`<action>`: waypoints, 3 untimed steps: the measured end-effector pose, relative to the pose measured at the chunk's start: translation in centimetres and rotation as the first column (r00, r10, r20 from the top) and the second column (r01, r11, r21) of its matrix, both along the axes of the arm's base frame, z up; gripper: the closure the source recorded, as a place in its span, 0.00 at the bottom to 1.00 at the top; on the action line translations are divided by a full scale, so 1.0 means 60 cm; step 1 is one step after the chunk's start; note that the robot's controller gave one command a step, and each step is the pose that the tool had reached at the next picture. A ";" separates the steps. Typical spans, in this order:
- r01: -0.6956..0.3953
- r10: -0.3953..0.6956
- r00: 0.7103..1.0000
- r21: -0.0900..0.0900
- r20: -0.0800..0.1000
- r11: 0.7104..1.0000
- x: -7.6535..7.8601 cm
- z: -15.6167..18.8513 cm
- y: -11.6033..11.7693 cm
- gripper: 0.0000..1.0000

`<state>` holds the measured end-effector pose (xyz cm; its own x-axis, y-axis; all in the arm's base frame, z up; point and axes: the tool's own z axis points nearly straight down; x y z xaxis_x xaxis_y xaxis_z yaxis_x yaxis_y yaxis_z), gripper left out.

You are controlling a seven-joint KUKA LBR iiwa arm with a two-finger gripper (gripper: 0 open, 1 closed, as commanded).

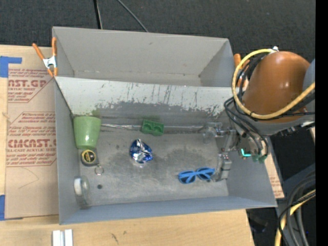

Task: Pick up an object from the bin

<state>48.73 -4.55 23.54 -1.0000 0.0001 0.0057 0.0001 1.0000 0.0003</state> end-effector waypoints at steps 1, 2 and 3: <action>-0.110 0.110 0.994 0.001 0.001 0.994 0.015 -0.283 -0.030 0.00; -0.245 0.245 0.969 -0.001 0.009 0.969 0.042 -0.225 -0.034 0.00; -0.154 0.154 0.988 0.001 0.006 0.988 0.037 -0.227 -0.054 0.00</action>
Offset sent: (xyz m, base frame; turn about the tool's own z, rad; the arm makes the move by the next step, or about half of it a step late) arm 0.0104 -0.0187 -0.1654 -0.1099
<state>50.94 -7.80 9.94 -0.9881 -0.1536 -0.0006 -0.1536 0.9881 0.0009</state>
